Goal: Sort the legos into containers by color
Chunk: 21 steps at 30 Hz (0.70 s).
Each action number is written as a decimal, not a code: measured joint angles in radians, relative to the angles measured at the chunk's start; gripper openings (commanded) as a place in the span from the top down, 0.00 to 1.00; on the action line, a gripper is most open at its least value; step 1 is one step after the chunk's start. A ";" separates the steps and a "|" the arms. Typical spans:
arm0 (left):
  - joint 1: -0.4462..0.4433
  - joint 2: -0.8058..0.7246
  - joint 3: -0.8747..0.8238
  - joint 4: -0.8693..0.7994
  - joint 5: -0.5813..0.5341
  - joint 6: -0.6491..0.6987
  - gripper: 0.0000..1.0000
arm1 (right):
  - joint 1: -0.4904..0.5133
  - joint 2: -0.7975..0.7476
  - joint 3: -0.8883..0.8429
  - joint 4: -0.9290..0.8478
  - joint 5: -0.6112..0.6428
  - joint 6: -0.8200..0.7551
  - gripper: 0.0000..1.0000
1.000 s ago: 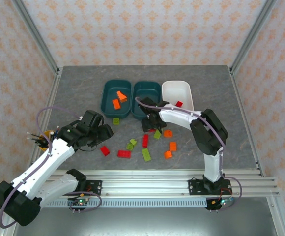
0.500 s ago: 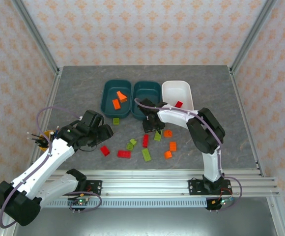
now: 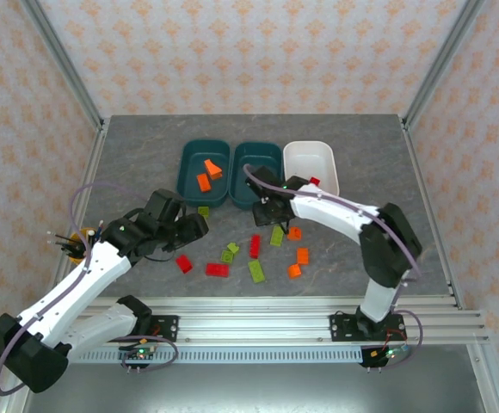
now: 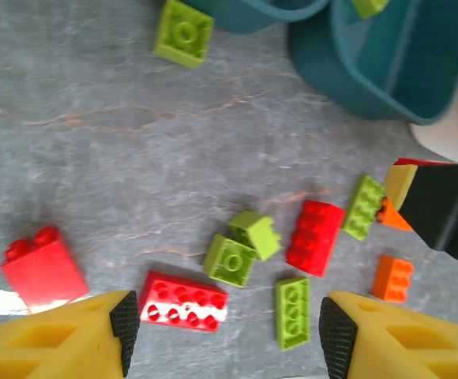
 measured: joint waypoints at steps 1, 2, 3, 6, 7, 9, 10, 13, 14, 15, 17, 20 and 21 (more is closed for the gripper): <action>-0.006 0.010 0.015 0.006 0.003 0.003 0.35 | -0.006 -0.031 0.000 -0.008 0.008 0.003 0.56; -0.015 0.024 0.035 0.018 0.008 0.005 0.35 | -0.018 -0.063 0.000 -0.019 0.016 0.006 0.57; -0.024 0.040 0.054 0.030 0.010 0.006 0.35 | -0.036 -0.090 0.001 -0.032 0.021 0.008 0.57; -0.043 0.093 0.104 0.058 0.016 0.006 0.35 | -0.118 -0.127 0.014 -0.061 0.029 0.010 0.57; -0.050 0.115 0.121 0.068 0.016 0.006 0.35 | -0.159 -0.127 0.024 -0.071 0.032 0.009 0.57; -0.063 0.161 0.155 0.086 0.016 0.007 0.35 | -0.238 -0.113 0.048 -0.090 0.031 0.009 0.57; -0.069 0.185 0.172 0.092 0.016 0.007 0.35 | -0.278 -0.097 0.067 -0.103 0.027 0.009 0.57; -0.084 0.250 0.221 0.108 0.016 0.014 0.35 | -0.364 -0.020 0.129 -0.123 0.002 0.010 0.57; -0.089 0.269 0.237 0.111 0.016 0.016 0.35 | -0.382 0.013 0.148 -0.128 -0.013 0.010 0.57; -0.089 0.283 0.248 0.113 0.016 0.018 0.34 | -0.394 0.039 0.161 -0.132 -0.025 0.012 0.56; -0.096 0.309 0.270 0.120 0.016 0.024 0.34 | -0.414 0.106 0.189 -0.142 -0.058 0.017 0.56; -0.105 0.332 0.290 0.130 0.013 0.030 0.34 | -0.435 0.186 0.219 -0.155 -0.101 0.024 0.56; -0.109 0.338 0.294 0.130 0.011 0.030 0.34 | -0.440 0.209 0.227 -0.158 -0.116 0.028 0.56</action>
